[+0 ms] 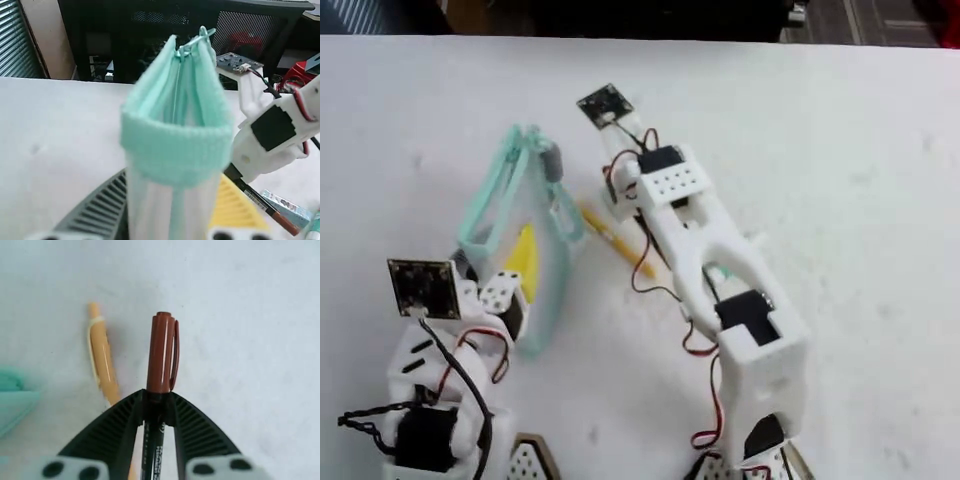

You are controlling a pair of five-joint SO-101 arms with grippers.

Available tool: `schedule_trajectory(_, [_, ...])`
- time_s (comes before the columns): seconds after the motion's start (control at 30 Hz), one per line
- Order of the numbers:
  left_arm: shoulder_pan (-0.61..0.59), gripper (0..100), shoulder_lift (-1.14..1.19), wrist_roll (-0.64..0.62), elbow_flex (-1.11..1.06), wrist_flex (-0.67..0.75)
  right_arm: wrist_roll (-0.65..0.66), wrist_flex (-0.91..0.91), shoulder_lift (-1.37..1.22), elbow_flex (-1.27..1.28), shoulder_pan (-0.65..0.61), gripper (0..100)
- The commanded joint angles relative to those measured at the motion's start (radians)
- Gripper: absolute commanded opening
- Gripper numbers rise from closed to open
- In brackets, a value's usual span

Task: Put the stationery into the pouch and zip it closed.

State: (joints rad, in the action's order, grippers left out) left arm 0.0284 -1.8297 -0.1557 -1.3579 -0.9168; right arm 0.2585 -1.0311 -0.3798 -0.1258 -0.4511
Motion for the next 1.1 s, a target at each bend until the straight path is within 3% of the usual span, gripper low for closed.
schedule_trajectory(0.0, [0.015, 23, -0.001, 0.008, 0.005, 0.025, -0.005, -0.025, 0.128, -0.051, 0.013, 1.6])
schedule_trajectory(0.63, [0.041, 23, -0.001, 0.014, -0.012, 0.028, -0.002, -0.243, 0.634, -0.044, 0.007, 1.6])
schedule_trajectory(1.07, [0.058, 23, -0.001, 0.015, -0.012, 0.026, 0.002, -0.252, 0.997, -0.002, 0.007, 1.6])
